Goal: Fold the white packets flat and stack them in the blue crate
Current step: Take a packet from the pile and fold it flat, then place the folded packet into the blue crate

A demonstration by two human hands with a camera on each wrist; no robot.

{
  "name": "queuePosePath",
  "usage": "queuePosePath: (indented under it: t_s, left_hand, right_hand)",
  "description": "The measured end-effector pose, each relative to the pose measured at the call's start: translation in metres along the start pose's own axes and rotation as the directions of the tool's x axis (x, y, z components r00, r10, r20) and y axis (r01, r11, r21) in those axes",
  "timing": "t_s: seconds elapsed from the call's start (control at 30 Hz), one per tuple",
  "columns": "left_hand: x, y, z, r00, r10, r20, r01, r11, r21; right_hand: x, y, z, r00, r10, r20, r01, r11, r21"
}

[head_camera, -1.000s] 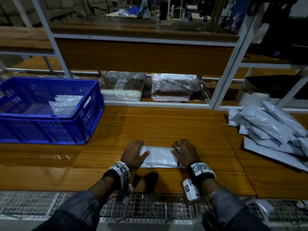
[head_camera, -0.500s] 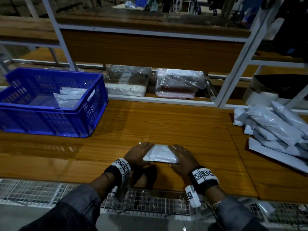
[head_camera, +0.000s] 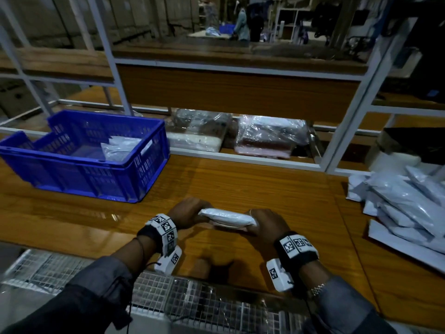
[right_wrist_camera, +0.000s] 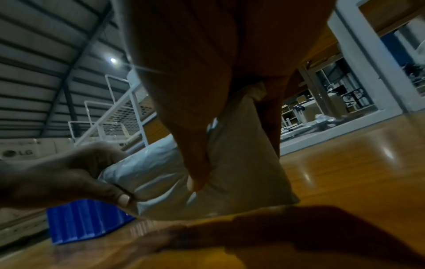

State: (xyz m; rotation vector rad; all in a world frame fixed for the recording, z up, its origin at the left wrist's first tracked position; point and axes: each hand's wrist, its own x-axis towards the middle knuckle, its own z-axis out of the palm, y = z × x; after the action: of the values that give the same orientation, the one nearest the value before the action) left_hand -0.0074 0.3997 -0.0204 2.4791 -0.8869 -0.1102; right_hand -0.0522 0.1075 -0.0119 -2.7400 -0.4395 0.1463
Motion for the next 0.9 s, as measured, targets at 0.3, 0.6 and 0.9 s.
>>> queuePosePath:
  t_s: [0.3,0.6,0.9]
  left_hand:
    - [-0.027,0.01,-0.094,0.956,-0.246,-0.16,0.238,0.969,-0.069]
    - [-0.088,0.022,-0.191,0.892,-0.338,-0.301,0.34,0.939,-0.049]
    - [-0.119,-0.043,-0.279,0.89,-0.325,-0.32,0.347,0.938,0.013]
  right_hand:
    - [0.046,-0.038,-0.064,0.974,-0.218,-0.061,0.223,0.968,0.114]
    - [0.091,-0.111,-0.094,0.882,-0.436,-0.179,0.467,0.861,0.204]
    - [0.152,-0.2,-0.086,0.814,-0.524,-0.251,0.576,0.783,0.235]
